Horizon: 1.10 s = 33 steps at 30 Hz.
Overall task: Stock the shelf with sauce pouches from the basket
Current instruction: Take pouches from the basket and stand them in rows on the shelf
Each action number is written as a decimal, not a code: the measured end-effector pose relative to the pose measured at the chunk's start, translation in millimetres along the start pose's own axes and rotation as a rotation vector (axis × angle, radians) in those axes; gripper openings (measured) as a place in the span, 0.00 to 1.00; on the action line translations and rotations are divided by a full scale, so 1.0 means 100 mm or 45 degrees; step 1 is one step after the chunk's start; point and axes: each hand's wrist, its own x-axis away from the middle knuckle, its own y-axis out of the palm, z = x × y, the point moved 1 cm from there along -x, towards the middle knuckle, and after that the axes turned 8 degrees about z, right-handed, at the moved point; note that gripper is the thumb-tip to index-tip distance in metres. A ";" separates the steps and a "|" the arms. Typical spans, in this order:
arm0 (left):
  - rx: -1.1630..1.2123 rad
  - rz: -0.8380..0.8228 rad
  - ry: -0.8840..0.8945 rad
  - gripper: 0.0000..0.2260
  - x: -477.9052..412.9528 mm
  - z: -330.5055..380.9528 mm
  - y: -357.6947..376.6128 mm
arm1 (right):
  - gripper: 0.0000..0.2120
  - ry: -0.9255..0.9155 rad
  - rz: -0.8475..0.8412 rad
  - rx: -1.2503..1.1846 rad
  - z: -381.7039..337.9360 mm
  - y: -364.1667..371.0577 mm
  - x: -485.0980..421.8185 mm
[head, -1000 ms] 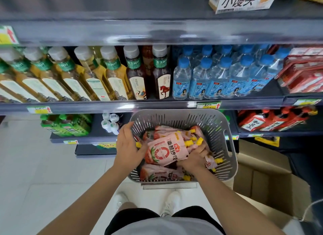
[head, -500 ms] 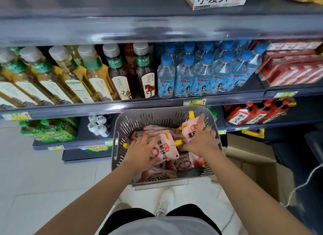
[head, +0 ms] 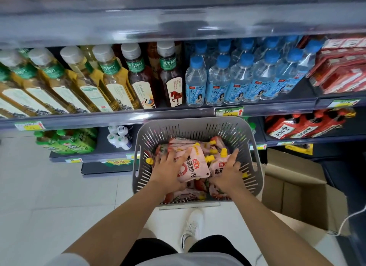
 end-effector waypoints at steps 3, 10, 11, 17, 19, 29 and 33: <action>0.048 0.006 -0.007 0.52 0.00 -0.03 -0.11 | 0.68 -0.050 0.058 -0.041 -0.02 0.02 -0.01; 0.198 0.303 0.007 0.51 0.04 -0.11 -0.34 | 0.60 -0.113 0.181 -0.217 -0.03 -0.10 0.06; 0.233 0.358 0.005 0.50 0.05 -0.13 -0.40 | 0.59 -0.119 0.216 -0.243 -0.06 -0.15 0.07; 0.600 0.838 -0.006 0.47 0.21 -0.32 -0.74 | 0.60 -0.316 0.306 -0.213 -0.35 -0.45 0.12; 0.783 0.937 -0.039 0.47 0.28 -0.44 -0.87 | 0.61 -0.412 0.349 -0.158 -0.50 -0.51 0.19; 1.190 1.385 -0.379 0.47 1.13 -1.73 -1.45 | 0.61 -0.775 0.353 -0.103 -2.04 -0.50 1.20; 1.259 1.549 -0.421 0.47 1.59 -2.45 -1.69 | 0.62 -0.861 0.348 -0.205 -2.86 -0.23 1.72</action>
